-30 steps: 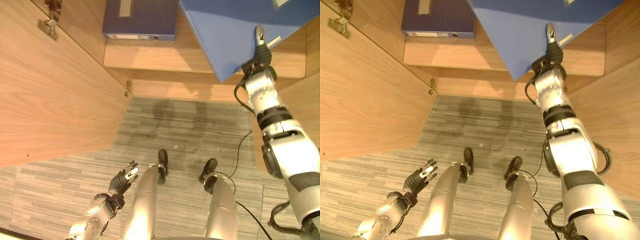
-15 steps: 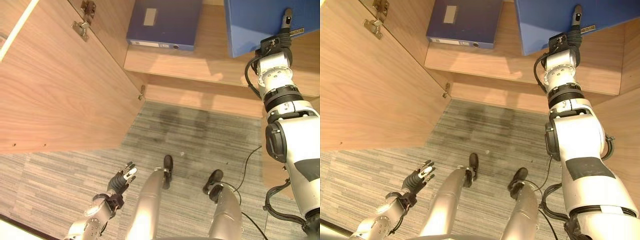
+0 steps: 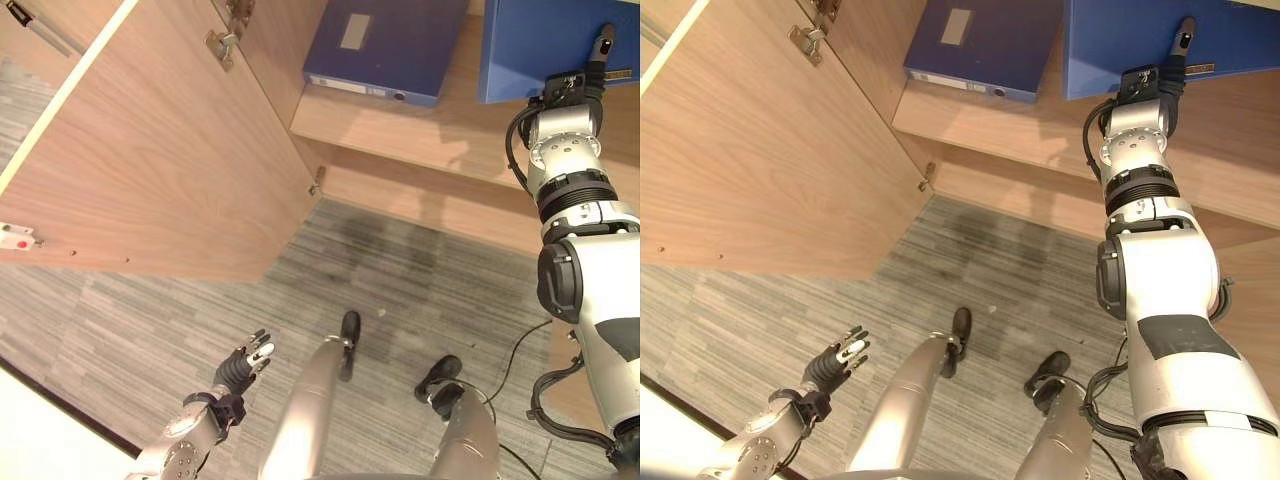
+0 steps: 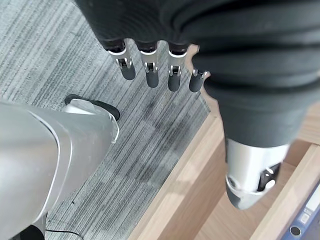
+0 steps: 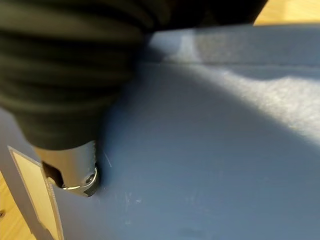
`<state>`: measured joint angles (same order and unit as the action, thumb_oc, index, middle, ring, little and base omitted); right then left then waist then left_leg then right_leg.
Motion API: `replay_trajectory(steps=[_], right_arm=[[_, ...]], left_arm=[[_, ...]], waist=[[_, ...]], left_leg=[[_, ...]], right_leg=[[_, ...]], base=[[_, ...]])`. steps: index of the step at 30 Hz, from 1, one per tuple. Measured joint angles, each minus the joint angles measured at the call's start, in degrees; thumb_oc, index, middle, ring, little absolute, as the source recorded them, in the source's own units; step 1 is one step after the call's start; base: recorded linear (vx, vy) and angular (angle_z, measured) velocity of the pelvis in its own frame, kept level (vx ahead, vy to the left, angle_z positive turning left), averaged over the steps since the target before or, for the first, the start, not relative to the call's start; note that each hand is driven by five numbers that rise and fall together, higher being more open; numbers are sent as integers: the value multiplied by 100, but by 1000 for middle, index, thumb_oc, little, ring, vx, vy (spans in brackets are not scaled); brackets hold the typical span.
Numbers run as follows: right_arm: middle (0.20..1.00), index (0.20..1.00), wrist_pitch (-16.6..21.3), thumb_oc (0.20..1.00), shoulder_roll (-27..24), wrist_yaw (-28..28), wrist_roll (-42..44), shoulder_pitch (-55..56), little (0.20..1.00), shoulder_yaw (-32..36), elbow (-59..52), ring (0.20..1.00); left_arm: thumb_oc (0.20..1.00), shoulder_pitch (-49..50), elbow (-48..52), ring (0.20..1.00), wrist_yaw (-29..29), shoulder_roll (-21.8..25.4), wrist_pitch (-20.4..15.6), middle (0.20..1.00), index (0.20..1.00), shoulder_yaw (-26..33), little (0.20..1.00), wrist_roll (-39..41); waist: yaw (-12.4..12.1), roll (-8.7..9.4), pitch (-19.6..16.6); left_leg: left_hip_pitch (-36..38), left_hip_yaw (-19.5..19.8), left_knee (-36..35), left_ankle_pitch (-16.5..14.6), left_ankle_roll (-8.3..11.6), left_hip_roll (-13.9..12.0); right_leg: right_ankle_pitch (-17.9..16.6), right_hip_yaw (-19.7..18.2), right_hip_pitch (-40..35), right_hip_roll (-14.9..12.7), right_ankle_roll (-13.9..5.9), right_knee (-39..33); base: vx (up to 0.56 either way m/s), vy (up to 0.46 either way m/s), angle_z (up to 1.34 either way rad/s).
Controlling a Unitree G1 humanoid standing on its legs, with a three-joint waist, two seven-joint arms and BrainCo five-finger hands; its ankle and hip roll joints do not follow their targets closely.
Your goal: Put the empty folder in the office cabinet
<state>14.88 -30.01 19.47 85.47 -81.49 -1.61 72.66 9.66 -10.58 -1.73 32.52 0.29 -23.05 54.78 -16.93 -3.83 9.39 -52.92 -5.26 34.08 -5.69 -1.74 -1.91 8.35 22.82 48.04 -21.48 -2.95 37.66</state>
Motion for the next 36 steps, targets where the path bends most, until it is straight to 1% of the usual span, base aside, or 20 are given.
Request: replay_trajectory(steps=[7, 10, 15, 18, 19, 21, 24, 31, 36], right_arm=[[200, 200, 77, 200, -150, 201, 0, 0, 200, 26, 4, 200], [200, 200, 113, 200, -265, 307, -2, -13, 200, 21, 3, 200], [200, 200, 198, 200, -333, 380, -1, -31, 200, 49, 2, 200], [200, 200, 235, 200, -336, 381, 0, -37, 200, 164, -7, 200], [200, 200, 277, 200, -344, 380, 1, -39, 200, 197, -6, 200], [200, 200, 331, 200, -351, 381, 3, -38, 200, 217, -2, 200], [200, 200, 354, 200, -365, 380, 4, -37, 200, 219, 3, 200], [200, 200, 390, 200, -371, 380, 5, -35, 200, 232, 6, 200], [200, 200, 393, 200, -371, 378, 6, -35, 200, 233, 6, 200]], left_arm=[[1000, 2, 0, 1000, 11, 61, -7, 1000, 1000, -1, 1000, -2], [1000, 4, 8, 1000, 51, 181, -26, 1000, 1000, -5, 1000, -2], [1000, 21, 61, 1000, 114, 224, -54, 1000, 1000, -4, 1000, -3], [1000, 21, 164, 1000, 114, 255, -63, 1000, 1000, -11, 1000, -7], [1000, 18, 223, 1000, 113, 300, -78, 1000, 1000, -11, 1000, -8], [1000, 19, 240, 1000, 115, 347, -97, 1000, 1000, -15, 1000, -8], [1000, 37, 265, 1000, 123, 371, -96, 1000, 1000, -20, 1000, -8], [1000, 107, 406, 1000, 126, 382, -95, 1000, 1000, -95, 1000, -7], [1000, 132, 408, 1000, 124, 381, -92, 1000, 1000, -153, 1000, -6]], waist=[[9, 0, 0], [7, -2, -16], [-6, -24, -34], [-32, -38, -37], [-30, -47, -41], [-53, -89, -68], [-78, -217, -151], [-67, -338, -243], [-64, -377, -288]], left_leg=[[-4, 13, -64, 10, -3, 38], [-102, 32, -53, 17, -3, 62], [-447, 70, 157, 16, -4, 89], [-600, 72, 293, 5, -16, 125], [-694, 76, 392, -19, -28, 163], [-822, 101, 530, -90, -30, 165], [-1034, 87, 840, -226, -53, 169], [-1201, 68, 1029, -285, -65, 205], [-1218, 46, 1047, -289, -70, 209]], right_leg=[[10, 25, 1, -29, -32, -8], [30, 41, 104, -62, -30, 43], [117, 30, 439, -129, -8, 283], [212, -9, 622, -237, 13, 518], [295, -34, 728, -303, 26, 695], [379, -53, 835, -334, 53, 841], [530, -145, 1046, -440, 94, 1161], [624, -229, 1249, -531, 66, 1423], [656, -263, 1305, -555, 81, 1497]], base=[[-1, -3, 2], [-2, 5, 5], [12, 5, 6], [29, 15, 11], [42, 3, 14], [40, -12, 9], [46, -30, 2], [23, -15, 3], [5, -7, 0]])
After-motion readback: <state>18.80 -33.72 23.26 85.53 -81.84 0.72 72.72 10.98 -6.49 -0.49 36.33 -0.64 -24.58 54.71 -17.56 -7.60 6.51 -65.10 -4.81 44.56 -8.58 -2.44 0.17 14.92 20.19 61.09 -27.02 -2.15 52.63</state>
